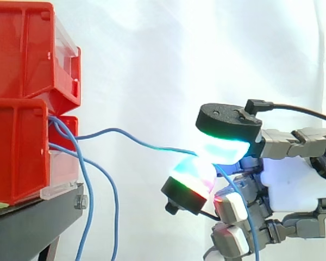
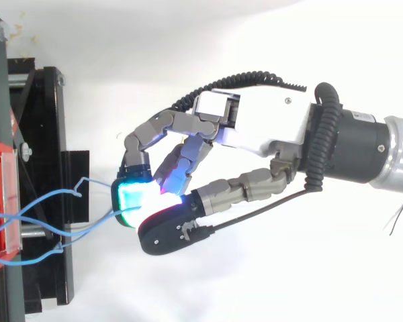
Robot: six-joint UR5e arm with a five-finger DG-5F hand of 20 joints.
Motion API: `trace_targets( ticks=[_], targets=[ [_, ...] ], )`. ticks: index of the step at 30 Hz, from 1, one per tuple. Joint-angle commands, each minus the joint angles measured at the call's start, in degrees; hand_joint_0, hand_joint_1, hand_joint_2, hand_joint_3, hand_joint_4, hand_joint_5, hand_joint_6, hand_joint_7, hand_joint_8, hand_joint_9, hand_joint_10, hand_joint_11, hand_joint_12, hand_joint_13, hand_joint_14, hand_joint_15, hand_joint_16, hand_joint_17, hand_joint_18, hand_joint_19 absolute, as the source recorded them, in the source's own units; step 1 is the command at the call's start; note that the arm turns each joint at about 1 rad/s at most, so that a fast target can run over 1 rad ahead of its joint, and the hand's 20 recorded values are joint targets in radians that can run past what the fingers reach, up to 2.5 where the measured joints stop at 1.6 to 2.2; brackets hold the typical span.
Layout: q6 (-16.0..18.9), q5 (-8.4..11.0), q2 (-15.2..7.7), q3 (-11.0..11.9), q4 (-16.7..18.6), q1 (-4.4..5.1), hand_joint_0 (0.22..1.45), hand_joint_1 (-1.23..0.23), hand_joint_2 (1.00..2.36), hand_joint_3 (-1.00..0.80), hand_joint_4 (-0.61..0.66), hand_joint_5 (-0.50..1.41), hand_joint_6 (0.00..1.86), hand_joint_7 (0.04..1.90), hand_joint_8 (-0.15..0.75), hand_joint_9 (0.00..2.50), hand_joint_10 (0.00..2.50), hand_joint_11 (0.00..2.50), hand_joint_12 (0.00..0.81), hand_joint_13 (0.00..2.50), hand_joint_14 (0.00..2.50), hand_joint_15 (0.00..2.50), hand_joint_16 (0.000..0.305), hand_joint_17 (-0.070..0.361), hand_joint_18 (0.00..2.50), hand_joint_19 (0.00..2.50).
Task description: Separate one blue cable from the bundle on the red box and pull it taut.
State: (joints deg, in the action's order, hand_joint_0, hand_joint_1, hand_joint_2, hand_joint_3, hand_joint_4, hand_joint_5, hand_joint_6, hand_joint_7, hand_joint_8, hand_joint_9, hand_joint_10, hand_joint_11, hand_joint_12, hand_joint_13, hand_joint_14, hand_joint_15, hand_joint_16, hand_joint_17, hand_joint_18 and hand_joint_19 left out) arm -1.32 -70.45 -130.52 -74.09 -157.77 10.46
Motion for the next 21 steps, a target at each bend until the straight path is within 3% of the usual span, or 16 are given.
trace_targets(
  ticks=[1,21],
  targets=[
    [0.0,0.05,0.0,0.0,0.0,0.0,0.6,-0.73,1.02,-0.16,0.06,-0.03,0.9,1.13,0.252,1.22,0.02,0.6,0.391,0.98,0.03,0.86,0.044,0.099,0.77,0.47],
    [0.0,0.05,0.0,0.0,0.0,0.0,0.61,-0.73,1.02,-0.17,0.06,-0.03,0.9,1.1,0.253,1.24,0.02,0.6,0.386,1.01,0.03,0.87,0.043,0.097,0.77,0.49]
  ],
)
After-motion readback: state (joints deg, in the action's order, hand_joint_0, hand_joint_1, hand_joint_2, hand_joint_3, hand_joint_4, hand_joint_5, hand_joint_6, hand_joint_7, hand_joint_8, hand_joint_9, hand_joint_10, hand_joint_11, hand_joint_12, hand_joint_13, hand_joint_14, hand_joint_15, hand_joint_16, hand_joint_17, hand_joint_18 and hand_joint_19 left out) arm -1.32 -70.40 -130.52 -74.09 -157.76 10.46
